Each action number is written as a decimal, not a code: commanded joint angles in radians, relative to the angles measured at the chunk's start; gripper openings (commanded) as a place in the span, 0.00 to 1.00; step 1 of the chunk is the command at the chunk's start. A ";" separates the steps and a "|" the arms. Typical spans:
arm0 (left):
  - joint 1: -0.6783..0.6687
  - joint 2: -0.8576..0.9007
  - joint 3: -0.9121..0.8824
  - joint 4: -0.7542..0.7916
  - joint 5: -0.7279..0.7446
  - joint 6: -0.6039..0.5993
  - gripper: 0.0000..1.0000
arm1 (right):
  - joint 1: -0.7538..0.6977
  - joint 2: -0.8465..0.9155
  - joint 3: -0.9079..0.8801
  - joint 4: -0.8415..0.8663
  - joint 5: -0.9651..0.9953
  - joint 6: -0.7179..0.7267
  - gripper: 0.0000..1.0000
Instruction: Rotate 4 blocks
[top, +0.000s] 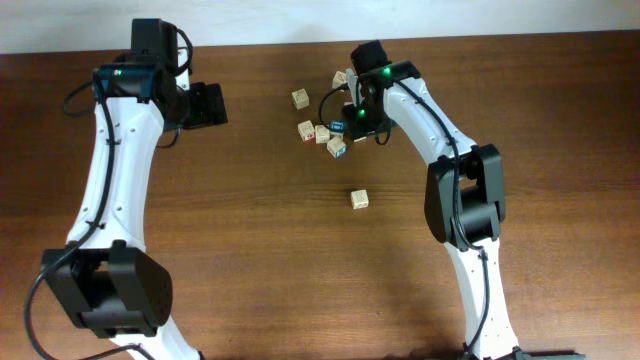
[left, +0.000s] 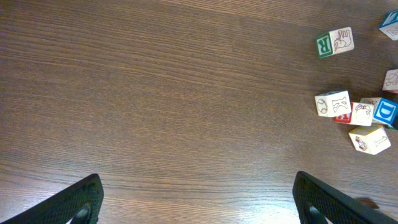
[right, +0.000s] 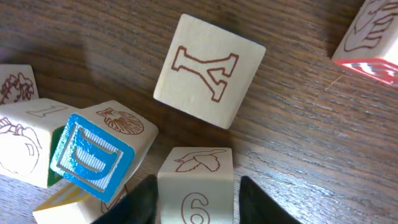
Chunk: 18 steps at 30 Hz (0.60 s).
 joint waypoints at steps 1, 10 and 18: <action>0.002 0.007 0.021 -0.002 0.012 -0.010 0.95 | 0.006 0.019 -0.005 -0.004 -0.005 0.007 0.36; 0.002 0.007 0.021 -0.002 0.012 -0.010 0.96 | 0.003 0.016 0.024 -0.109 -0.005 0.068 0.28; 0.002 0.007 0.021 -0.001 0.012 -0.010 0.95 | 0.003 0.015 0.166 -0.293 -0.002 0.087 0.27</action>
